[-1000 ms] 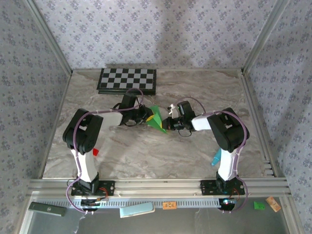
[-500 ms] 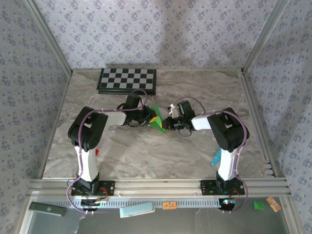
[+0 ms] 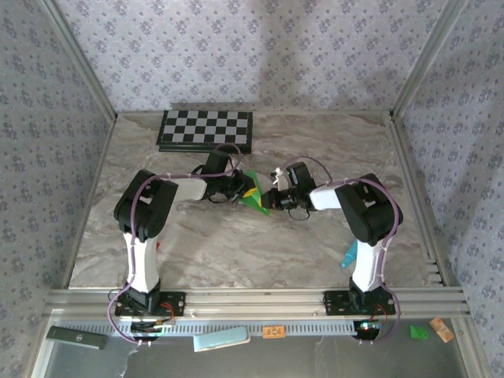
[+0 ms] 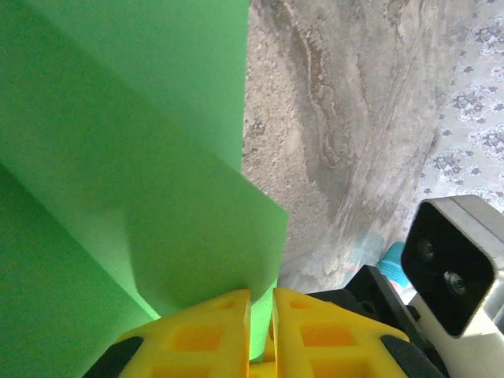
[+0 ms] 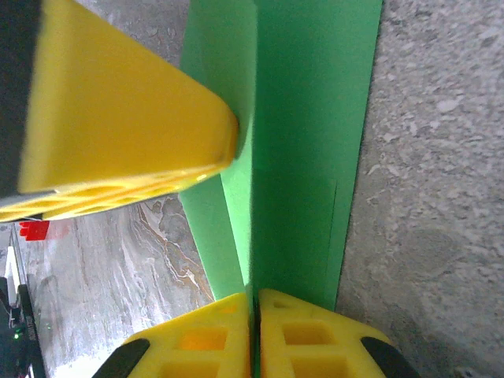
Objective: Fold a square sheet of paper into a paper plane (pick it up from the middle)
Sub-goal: Fourth fold the wing at the center of the table.
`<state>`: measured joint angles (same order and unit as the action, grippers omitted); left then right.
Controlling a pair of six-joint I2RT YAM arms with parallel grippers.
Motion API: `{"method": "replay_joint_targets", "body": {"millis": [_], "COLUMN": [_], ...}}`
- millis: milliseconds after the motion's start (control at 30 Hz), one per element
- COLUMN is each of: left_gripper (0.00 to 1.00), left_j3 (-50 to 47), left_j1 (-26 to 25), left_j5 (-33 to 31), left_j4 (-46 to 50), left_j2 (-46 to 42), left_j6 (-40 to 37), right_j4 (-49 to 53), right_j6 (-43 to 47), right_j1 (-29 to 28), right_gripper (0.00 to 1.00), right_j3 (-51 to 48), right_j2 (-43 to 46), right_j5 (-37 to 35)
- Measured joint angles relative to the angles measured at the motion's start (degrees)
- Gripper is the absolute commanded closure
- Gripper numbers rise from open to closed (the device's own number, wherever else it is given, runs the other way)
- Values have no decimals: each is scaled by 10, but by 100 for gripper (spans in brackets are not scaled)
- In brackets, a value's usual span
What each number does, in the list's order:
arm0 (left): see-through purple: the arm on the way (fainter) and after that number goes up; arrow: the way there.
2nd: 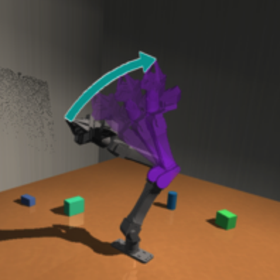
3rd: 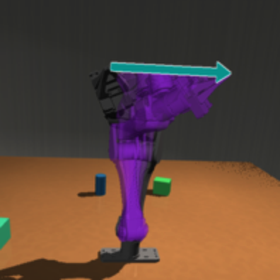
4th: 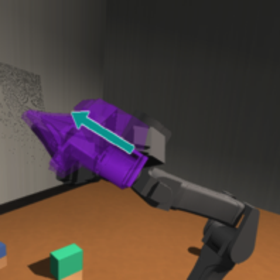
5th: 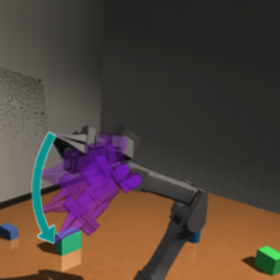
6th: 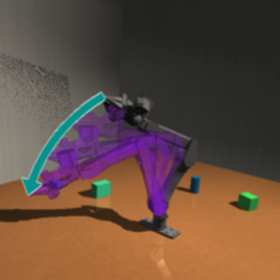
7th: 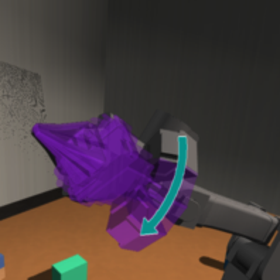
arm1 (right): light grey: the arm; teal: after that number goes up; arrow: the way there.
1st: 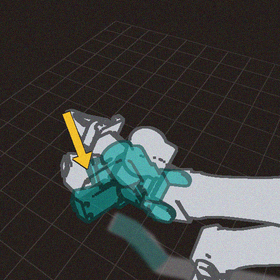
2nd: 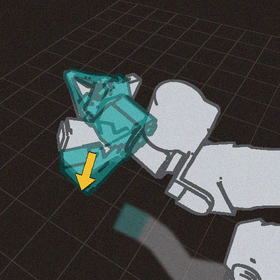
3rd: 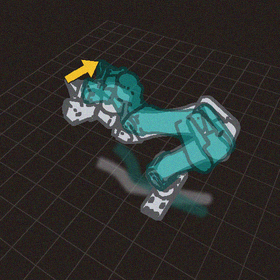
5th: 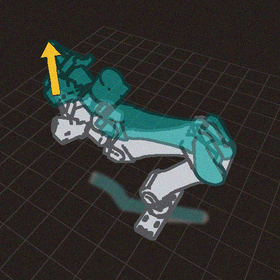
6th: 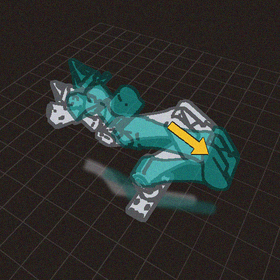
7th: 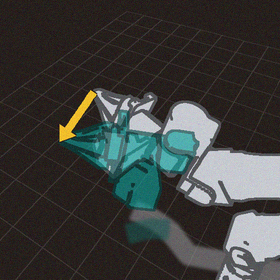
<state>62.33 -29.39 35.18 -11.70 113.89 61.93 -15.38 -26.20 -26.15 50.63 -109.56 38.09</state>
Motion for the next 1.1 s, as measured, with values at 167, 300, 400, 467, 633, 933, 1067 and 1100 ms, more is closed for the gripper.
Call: {"method": "replay_joint_targets", "body": {"millis": [167,300,400,467,633,933,1067,1100], "left_gripper": [85,85,85,85,85,85,83,83], "left_j3": [6,9,9,10,14,17,17,17], "left_j1": [0,-1,-3,-3,-4,-4,-2,-1], "left_j5": [2,2,2,2,2,2,2,2], "left_j4": [2,2,2,4,8,12,12,12], "left_j2": [5,7,7,7,9,11,11,10], "left_j6": [0,0,0,0,0,0,0,0], "right_j4": [-2,-3,-3,-3,-2,6,7,7], "right_j6": [-1,-2,-2,-2,-2,0,0,0], "right_j1": [0,0,0,0,0,0,0,0], "right_gripper": [81,80,79,79,80,91,94,94], "right_j3": [0,0,0,0,0,2,2,2], "right_j2": [0,0,0,0,0,0,0,-1], "right_j5": [7,10,12,12,11,-4,-7,-7]}}
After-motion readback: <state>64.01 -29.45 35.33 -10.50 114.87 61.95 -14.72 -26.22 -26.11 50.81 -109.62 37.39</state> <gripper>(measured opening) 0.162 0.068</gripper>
